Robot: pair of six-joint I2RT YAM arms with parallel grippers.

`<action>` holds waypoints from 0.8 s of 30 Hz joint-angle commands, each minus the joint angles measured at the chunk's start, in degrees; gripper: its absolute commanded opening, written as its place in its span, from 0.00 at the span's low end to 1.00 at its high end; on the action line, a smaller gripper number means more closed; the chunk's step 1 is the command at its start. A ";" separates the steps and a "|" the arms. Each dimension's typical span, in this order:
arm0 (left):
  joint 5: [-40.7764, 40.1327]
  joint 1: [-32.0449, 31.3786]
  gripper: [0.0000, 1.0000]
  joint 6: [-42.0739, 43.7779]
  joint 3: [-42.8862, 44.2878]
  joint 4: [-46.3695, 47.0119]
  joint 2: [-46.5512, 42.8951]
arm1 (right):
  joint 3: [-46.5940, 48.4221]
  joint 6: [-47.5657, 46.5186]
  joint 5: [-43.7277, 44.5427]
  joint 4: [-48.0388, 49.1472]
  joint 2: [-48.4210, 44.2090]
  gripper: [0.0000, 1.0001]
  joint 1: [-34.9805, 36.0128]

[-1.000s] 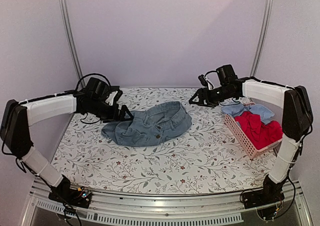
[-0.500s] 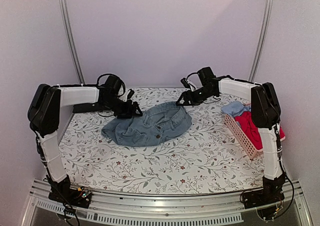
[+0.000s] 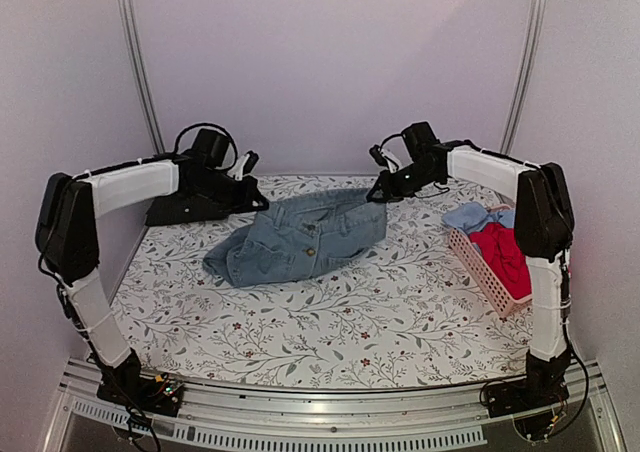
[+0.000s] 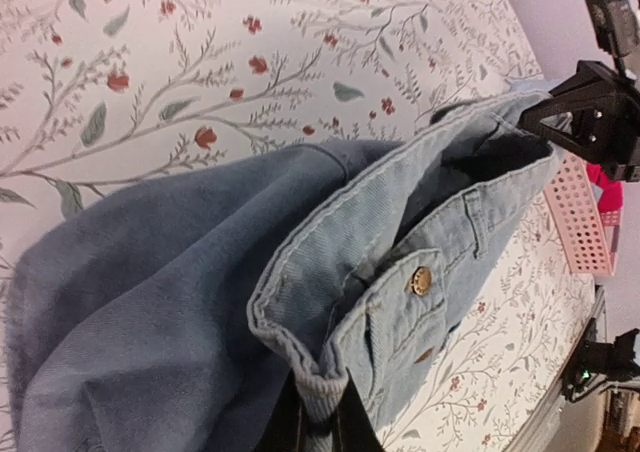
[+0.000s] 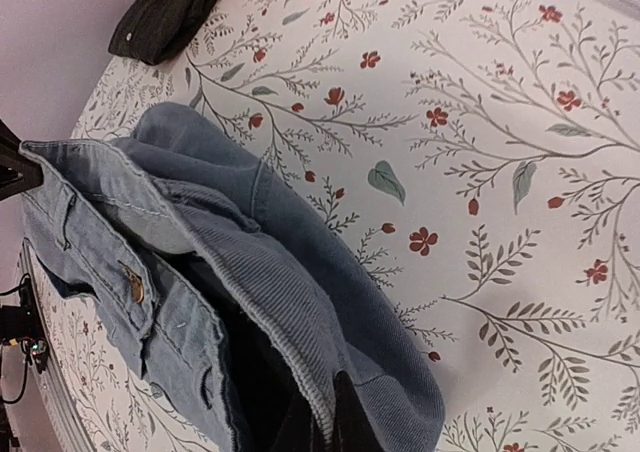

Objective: Fold and stack the mixed laundry pile
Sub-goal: Pick up the crumpled skirt from the center of the board, then flatten out the crumpled skirt at the center of the board.

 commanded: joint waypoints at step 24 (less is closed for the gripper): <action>1.66 -1.04 0.00 8.71 6.15 5.66 -44.88 | 12.39 10.91 10.00 -10.20 -43.97 0.02 9.95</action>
